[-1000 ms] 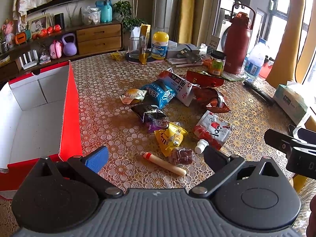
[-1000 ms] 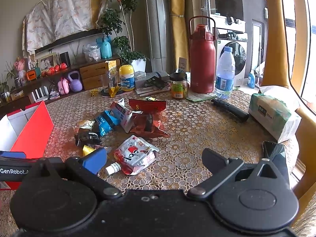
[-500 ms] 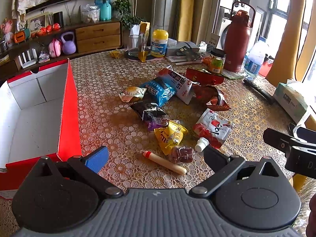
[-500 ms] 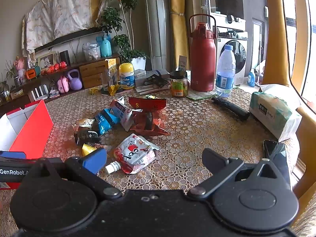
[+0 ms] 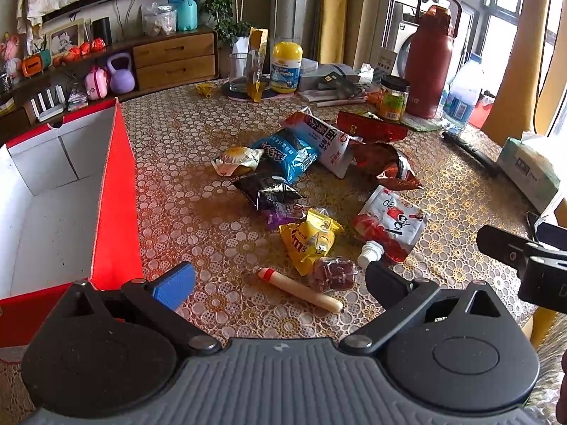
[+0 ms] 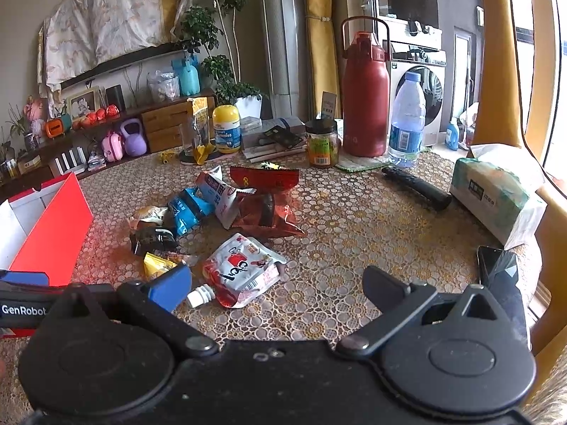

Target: Organize snacks

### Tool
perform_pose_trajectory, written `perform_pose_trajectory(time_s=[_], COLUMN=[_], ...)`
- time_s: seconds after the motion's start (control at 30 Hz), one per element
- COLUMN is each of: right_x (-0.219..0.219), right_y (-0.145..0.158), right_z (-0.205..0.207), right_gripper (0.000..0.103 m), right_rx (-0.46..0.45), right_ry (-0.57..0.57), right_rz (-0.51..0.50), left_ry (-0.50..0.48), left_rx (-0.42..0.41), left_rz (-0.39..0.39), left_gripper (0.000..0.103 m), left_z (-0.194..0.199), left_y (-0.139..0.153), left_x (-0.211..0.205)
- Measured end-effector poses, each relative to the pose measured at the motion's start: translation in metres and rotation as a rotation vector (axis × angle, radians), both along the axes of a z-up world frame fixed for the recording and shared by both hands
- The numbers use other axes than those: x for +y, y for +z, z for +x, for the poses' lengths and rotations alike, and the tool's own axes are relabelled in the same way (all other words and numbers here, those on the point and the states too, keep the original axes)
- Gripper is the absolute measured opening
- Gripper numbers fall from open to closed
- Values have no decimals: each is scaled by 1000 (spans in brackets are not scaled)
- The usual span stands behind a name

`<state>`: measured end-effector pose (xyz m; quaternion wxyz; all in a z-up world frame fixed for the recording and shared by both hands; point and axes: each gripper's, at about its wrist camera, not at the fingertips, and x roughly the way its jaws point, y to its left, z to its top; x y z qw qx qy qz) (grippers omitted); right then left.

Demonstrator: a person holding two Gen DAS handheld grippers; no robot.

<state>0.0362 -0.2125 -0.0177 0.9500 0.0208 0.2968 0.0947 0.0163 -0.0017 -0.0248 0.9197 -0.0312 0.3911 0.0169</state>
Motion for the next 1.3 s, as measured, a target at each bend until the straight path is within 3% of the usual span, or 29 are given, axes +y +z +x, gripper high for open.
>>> perform_pose_trajectory(time_s=[0.77, 1.3], right_x=[-3, -4], right_y=[-6, -20], right_z=[13, 20], right_gripper=[103, 103], right_rx=[27, 51], right_ry=[-13, -9], right_rz=[0, 1], left_ry=[-8, -68], left_rx=[23, 49], left_rz=[7, 65], left_gripper=[103, 103], left_z=[10, 30], left_y=[-8, -35], left_x=[-3, -18])
